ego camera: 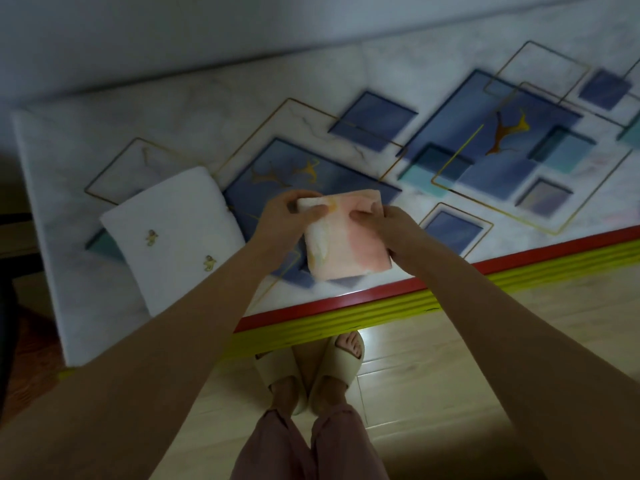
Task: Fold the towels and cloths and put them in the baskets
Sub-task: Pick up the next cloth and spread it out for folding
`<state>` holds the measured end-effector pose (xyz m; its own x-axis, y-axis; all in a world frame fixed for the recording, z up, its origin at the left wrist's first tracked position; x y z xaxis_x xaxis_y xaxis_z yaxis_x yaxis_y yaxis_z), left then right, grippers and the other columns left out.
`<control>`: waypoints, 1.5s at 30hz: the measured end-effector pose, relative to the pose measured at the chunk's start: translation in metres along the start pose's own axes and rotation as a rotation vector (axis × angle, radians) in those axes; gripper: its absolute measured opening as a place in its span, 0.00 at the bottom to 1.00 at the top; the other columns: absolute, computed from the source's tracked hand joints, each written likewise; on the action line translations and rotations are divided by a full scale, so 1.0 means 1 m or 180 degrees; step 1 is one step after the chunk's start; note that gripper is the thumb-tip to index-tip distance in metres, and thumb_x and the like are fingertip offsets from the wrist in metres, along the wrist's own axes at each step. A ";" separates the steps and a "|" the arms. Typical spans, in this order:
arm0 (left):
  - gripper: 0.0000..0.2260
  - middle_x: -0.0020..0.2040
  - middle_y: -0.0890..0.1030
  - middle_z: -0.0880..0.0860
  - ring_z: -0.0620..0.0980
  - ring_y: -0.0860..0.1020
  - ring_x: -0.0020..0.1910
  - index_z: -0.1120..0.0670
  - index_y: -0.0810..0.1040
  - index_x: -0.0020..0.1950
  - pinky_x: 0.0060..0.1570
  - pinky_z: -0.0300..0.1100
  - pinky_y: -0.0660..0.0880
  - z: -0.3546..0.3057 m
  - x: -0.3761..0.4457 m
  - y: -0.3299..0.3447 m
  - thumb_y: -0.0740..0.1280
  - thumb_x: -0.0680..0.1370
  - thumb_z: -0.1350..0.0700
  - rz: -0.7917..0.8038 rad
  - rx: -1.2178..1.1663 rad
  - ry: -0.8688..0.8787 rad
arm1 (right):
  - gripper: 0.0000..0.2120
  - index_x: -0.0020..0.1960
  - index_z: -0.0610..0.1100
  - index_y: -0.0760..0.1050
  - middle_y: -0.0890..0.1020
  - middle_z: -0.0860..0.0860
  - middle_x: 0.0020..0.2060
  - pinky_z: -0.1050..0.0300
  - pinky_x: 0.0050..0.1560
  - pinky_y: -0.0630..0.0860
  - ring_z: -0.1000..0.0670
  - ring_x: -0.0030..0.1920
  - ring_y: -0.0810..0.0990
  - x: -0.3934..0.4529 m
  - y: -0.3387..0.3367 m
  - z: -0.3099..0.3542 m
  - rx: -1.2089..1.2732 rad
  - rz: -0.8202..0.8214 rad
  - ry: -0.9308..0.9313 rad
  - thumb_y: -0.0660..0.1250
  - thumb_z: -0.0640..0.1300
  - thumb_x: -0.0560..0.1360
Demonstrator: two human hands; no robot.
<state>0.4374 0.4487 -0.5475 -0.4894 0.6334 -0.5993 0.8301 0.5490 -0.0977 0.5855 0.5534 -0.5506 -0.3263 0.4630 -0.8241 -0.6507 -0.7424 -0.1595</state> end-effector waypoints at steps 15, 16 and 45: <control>0.19 0.60 0.76 0.47 0.45 0.81 0.52 0.50 0.75 0.65 0.44 0.38 0.79 -0.064 -0.085 -0.083 0.72 0.74 0.55 0.0871 -0.0063 0.0118 | 0.23 0.67 0.36 0.69 0.78 0.37 0.59 0.40 0.60 0.75 0.38 0.57 0.77 -0.047 0.067 0.064 0.0405 -0.0248 0.0668 0.61 0.51 0.80; 0.18 0.59 0.77 0.47 0.45 0.80 0.53 0.50 0.75 0.65 0.45 0.39 0.79 -0.064 -0.086 -0.088 0.71 0.75 0.56 0.0813 0.0040 0.0160 | 0.23 0.68 0.36 0.69 0.77 0.38 0.60 0.40 0.60 0.75 0.38 0.58 0.77 -0.052 0.071 0.070 0.0424 -0.0255 0.0616 0.60 0.52 0.80; 0.21 0.65 0.73 0.53 0.55 0.74 0.61 0.49 0.66 0.72 0.61 0.56 0.73 -0.051 -0.051 -0.085 0.59 0.80 0.45 -0.0380 -0.0624 -0.0559 | 0.27 0.66 0.58 0.73 0.74 0.51 0.65 0.50 0.54 0.71 0.46 0.54 0.76 -0.087 0.059 0.070 0.0048 0.0814 -0.1414 0.60 0.33 0.74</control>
<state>0.3778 0.3979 -0.4683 -0.5127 0.4631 -0.7230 0.6934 0.7199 -0.0306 0.5272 0.5033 -0.4502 -0.7342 0.4310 -0.5246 -0.5207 -0.8533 0.0276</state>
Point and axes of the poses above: each hand's wrist, its own x-axis towards the middle knuckle, its own y-axis out of the palm, z = x × y, the point moved 4 cm from there along x, towards the middle knuckle
